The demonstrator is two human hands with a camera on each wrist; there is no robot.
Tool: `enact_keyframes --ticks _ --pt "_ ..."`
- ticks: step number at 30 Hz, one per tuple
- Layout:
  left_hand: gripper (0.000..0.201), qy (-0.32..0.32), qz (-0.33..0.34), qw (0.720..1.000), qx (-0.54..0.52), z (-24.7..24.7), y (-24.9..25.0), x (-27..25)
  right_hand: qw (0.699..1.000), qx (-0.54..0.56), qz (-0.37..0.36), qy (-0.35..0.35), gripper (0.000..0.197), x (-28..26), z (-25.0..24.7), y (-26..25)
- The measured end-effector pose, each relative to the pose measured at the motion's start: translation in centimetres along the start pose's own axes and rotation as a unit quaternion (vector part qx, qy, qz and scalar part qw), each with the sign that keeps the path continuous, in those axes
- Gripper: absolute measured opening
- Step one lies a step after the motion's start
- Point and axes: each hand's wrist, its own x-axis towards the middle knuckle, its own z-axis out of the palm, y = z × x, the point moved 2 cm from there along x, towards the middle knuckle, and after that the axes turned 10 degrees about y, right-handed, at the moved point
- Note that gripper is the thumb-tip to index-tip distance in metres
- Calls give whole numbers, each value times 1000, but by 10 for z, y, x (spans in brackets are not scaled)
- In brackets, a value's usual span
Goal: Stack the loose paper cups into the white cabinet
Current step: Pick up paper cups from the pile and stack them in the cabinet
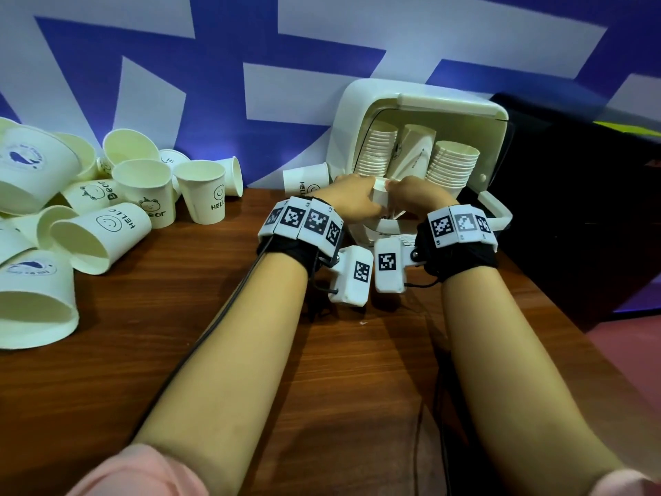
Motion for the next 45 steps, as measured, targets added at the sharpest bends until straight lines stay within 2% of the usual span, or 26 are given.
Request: enact_keyframes --ticks 3,5,8,11,16,18,20,22,24,27,29,31,34,38,41,43,45 --pt "61 20 -3 999 -36 -6 -1 -5 1000 0 10 -2 33 -3 0 -3" --pt "69 26 -2 998 -59 -7 -3 -7 1000 -6 4 -11 26 -2 2 -3" --pt "68 26 -2 997 -73 -6 -5 -5 998 65 12 20 38 0 4 -1" --pt "67 37 -1 996 -81 -4 -5 -5 1000 0 11 8 36 -3 0 -4" --pt "59 42 -11 984 -172 -14 -17 -5 997 -29 -3 76 52 -3 -12 -9" --pt "52 38 -20 964 -262 -25 -27 -9 994 -3 -8 107 54 1 -16 -12" --pt "40 47 -35 931 -359 -39 -37 -16 990 40 1 137 62 0 -20 -18" --pt "29 97 -52 912 -395 -51 -52 -23 988 62 -7 144 64 -1 -22 -26" --pt "23 160 -94 882 -433 -53 -74 -27 981 89 -39 169 50 -5 -23 -34" --pt "18 238 -180 824 -482 -38 -110 -29 957 116 -118 237 47 -20 -21 -51" --pt "14 260 -237 796 -493 -25 -128 -28 938 142 -182 257 34 -25 -13 -64" --pt "14 256 -274 782 -497 -15 -138 -23 924 166 -225 260 20 -23 2 -77" --pt "8 233 -291 778 -505 -5 -141 -17 935 149 -242 213 21 -9 31 -93" --pt "19 192 -294 799 -488 9 -144 -10 977 -54 -181 103 44 12 66 -98" --pt "8 161 -290 802 -496 12 -145 -6 970 -165 -156 90 55 18 75 -100" --pt "16 143 -286 807 -495 13 -143 -4 964 -196 -160 86 57 23 76 -102" --pt "16 137 -285 811 -492 13 -140 -4 961 -215 -158 75 58 30 76 -105"
